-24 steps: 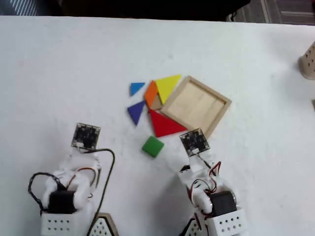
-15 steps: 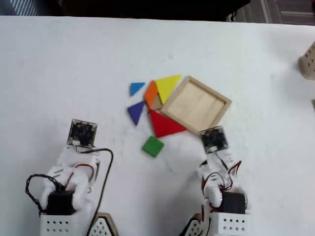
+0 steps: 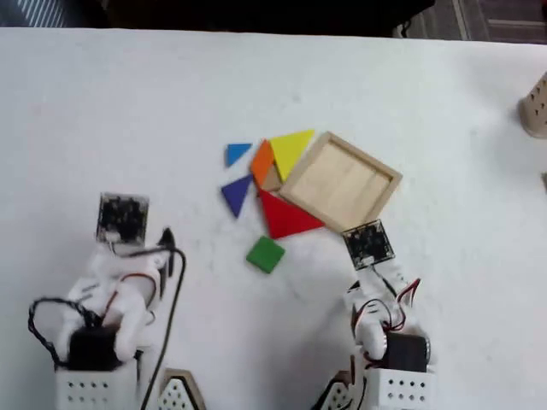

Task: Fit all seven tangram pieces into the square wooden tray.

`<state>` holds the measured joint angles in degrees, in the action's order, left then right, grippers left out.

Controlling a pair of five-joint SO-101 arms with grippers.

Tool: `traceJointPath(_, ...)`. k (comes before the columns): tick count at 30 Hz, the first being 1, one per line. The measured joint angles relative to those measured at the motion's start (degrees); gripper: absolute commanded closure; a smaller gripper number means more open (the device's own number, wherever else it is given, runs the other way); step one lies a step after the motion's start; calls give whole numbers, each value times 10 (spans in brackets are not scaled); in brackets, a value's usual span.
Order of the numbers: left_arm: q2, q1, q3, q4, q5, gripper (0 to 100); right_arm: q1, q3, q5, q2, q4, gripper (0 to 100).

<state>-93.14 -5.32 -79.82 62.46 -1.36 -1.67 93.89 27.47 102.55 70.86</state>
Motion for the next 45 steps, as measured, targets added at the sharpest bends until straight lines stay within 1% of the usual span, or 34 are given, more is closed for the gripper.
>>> traceJointPath(3,111,3,73,-11,24,847,-1,0,0,0,0,978)
traceJointPath(5,193,16,128,-14,45,846,-18,0,1,0,0,978)
traceJointPath(11,415,93,243,-16,135,846,-40,0,-1,0,0,978)
traceJointPath(14,501,128,260,-18,168,846,-39,0,-25,0,-18,978)
traceJointPath(16,548,140,260,-37,180,846,-40,0,-33,-1,-40,978)
traceJointPath(20,614,135,252,-92,181,846,-43,-11,-34,-1,-96,978)
traceJointPath(22,632,118,240,-127,181,846,-42,-33,-37,-7,-113,978)
traceJointPath(24,636,104,228,-160,181,846,-21,-63,-37,-32,-120,975)
traceJointPath(28,636,91,212,-206,181,846,45,-142,-39,-151,-130,974)
traceJointPath(31,636,89,211,-217,181,845,95,-218,-39,-278,-132,974)
traceJointPath(33,636,89,211,-219,181,845,115,-276,-39,-368,-132,966)
traceJointPath(36,638,88,211,-220,181,845,126,-353,-35,-505,-132,890)
traceJointPath(38,639,87,211,-220,181,845,127,-396,-16,-594,-132,861)
traceJointPath(40,639,77,211,-225,181,845,127,-432,5,-685,-137,875)
traceJointPath(43,639,56,207,-251,181,845,127,-468,33,-806,-174,903)
traceJointPath(45,639,42,207,-263,181,845,126,-487,55,-876,-200,896)
